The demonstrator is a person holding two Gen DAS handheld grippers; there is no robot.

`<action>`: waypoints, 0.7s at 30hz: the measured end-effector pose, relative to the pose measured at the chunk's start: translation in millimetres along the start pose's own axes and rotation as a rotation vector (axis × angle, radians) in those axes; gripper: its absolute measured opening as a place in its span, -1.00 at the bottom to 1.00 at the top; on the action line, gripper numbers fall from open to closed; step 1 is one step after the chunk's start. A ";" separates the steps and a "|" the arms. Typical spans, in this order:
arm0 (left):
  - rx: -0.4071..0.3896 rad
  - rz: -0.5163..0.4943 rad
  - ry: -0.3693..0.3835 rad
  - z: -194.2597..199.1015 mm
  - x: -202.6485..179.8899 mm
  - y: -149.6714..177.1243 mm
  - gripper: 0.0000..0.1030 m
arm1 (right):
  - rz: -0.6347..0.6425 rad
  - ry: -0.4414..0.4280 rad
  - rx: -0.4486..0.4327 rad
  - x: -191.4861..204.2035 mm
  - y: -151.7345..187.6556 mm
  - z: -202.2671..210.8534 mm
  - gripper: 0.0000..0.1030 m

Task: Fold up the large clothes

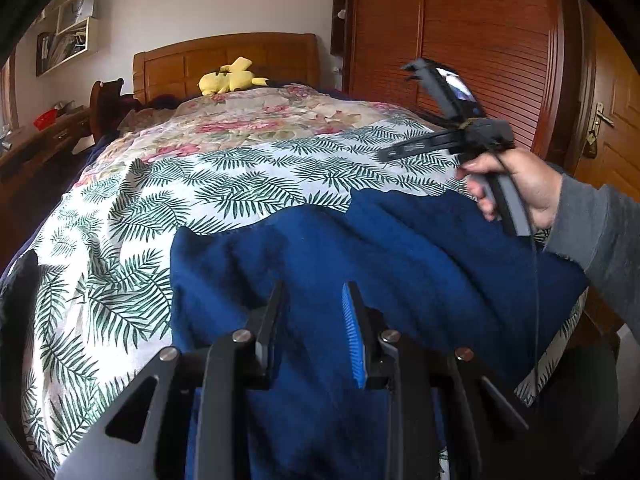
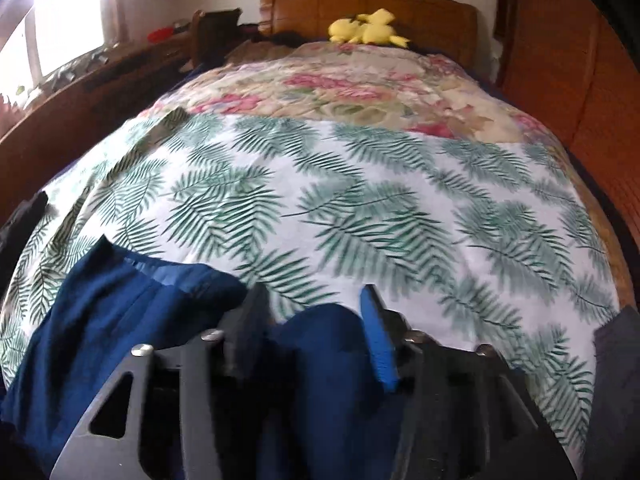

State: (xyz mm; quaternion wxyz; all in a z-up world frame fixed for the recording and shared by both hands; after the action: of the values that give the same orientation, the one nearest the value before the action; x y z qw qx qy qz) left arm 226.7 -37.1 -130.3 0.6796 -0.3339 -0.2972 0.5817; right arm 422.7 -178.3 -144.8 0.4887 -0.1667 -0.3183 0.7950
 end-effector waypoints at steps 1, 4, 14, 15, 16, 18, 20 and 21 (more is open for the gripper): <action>0.000 -0.002 0.002 0.2 -0.8 0.1 -0.52 | 0.000 0.018 -0.005 -11.6 3.1 7.5 -0.02; -0.002 -0.004 0.011 1.6 -4.1 -0.5 -0.52 | -0.020 0.060 0.024 -45.6 16.9 19.5 -0.02; 0.018 -0.009 0.021 -4.7 -12.6 1.6 -0.52 | -0.213 0.194 0.175 -163.6 96.9 20.9 -0.02; 0.022 -0.011 0.020 -6.2 -13.7 2.3 -0.52 | -0.230 0.187 0.182 -167.6 102.2 20.2 -0.03; 0.024 -0.013 0.020 -7.3 -14.8 2.1 -0.52 | -0.246 0.178 0.188 -170.5 106.6 19.3 -0.03; 0.031 -0.018 0.018 -10.5 -16.3 3.1 -0.52 | -0.280 0.127 0.193 -171.8 112.6 17.1 -0.10; 0.040 -0.022 0.016 -13.8 -17.9 3.9 -0.52 | -0.290 0.046 0.186 -167.0 113.5 15.6 -0.52; 0.043 -0.024 0.015 -15.1 -18.1 4.3 -0.52 | -0.274 0.021 0.183 -161.1 111.7 16.1 -0.90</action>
State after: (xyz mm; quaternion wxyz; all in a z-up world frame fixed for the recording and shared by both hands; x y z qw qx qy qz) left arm 233.5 -56.2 -143.1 0.6956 -0.3200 -0.2834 0.5774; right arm 413.6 -361.8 -214.9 0.6089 -0.0850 -0.2593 0.7448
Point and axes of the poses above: each gripper's, at about its wrist camera, not at the fingertips, and z roughly against the way its jaws point, x to its left, y to its underside, the point moved 7 cm from there along -z, roughly the way its jaws point, and after that the axes turned 7 degrees about -y, right-handed, at the moved point
